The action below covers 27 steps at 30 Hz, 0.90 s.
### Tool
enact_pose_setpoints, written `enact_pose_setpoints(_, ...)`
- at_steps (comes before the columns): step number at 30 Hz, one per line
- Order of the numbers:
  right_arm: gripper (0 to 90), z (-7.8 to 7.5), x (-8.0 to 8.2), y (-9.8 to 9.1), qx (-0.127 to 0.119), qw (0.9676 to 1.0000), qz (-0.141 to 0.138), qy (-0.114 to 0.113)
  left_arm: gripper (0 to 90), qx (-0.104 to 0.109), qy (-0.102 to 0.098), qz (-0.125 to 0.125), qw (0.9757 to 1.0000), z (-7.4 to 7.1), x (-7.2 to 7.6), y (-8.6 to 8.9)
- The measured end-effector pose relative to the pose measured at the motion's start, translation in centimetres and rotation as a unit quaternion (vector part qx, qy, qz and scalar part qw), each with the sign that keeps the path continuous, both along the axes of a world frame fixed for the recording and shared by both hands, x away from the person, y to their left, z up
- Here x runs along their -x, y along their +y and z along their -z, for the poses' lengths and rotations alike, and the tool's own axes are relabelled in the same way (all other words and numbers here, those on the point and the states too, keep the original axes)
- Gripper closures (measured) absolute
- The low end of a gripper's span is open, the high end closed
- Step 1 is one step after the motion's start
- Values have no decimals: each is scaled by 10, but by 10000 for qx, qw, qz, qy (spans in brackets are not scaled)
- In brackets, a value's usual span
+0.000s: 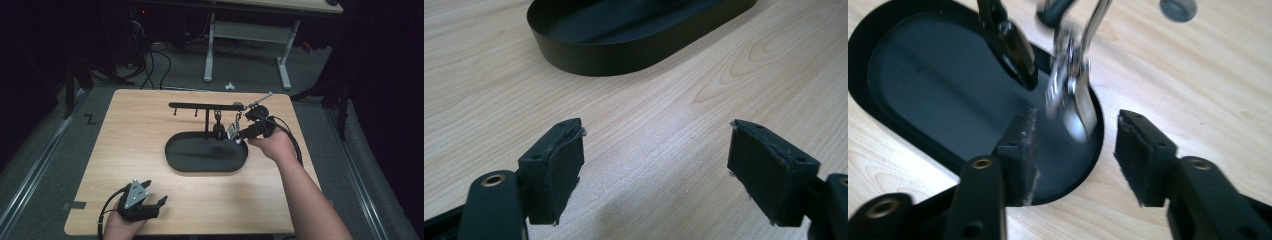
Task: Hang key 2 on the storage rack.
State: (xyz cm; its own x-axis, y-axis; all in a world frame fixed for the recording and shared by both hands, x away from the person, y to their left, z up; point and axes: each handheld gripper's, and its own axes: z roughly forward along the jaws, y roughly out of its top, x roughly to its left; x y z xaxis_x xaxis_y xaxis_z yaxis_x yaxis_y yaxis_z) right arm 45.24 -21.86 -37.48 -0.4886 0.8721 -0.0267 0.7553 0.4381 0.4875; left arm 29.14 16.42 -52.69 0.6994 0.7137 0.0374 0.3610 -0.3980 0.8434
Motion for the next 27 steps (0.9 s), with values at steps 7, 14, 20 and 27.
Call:
enact_pose_setpoints(7,432,32,15,-8,-108,9998,25,158,230,-68,38,40,10000,1,0,-2)
enact_pose_setpoints(14,413,62,36,-18,-354,9992,62,152,230,-116,36,54,9999,2,0,-4)
enact_pose_setpoints(20,404,84,57,-28,-424,9990,132,-64,230,-141,33,67,9999,3,0,-5)
enact_pose_setpoints(27,401,100,86,-35,-572,9973,141,-430,230,-185,46,95,9998,4,0,-7)
